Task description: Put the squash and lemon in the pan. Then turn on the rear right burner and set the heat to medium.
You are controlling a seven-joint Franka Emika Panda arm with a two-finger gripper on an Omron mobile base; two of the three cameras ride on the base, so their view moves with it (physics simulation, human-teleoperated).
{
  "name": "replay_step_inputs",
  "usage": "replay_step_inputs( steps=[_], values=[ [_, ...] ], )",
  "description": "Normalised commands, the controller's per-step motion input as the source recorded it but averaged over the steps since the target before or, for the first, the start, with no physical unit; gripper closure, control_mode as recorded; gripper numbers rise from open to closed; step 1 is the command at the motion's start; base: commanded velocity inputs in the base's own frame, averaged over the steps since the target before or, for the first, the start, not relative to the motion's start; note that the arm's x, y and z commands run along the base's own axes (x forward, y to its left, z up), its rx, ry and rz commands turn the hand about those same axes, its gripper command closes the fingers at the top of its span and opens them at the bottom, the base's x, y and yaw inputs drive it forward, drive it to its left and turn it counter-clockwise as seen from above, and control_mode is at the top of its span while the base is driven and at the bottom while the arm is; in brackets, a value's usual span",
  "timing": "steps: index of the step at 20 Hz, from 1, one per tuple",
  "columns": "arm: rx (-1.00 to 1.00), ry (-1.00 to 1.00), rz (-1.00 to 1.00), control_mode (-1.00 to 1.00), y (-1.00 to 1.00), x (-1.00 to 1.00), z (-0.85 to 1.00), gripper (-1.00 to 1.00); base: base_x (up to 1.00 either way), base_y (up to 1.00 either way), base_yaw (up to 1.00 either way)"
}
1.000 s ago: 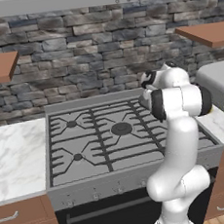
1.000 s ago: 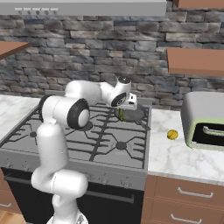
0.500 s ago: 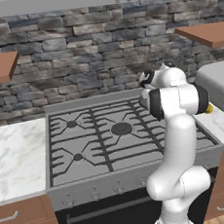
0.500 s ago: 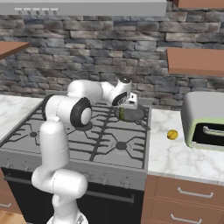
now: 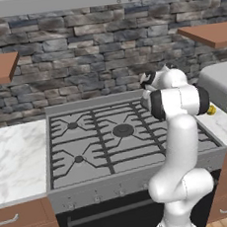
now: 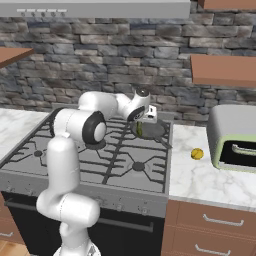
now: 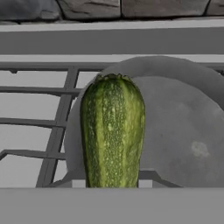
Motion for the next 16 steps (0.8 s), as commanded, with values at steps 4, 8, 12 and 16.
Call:
replay_step_inputs(
  steps=[4,8,12,16],
  values=[
    [0.00,-0.09,0.01,-1.00,0.00,0.15,-0.03,1.00,0.00,0.00,0.00],
    [0.00,-0.06,0.02,-1.00,0.00,0.18,-0.07,-1.00,0.00,0.00,0.00],
    [0.00,-0.09,0.01,-1.00,0.00,0.02,-0.05,-1.00,0.00,0.00,0.00],
    [0.00,-0.12,0.02,-1.00,-0.01,0.01,-0.03,-1.00,0.00,0.00,0.00]
  ],
)
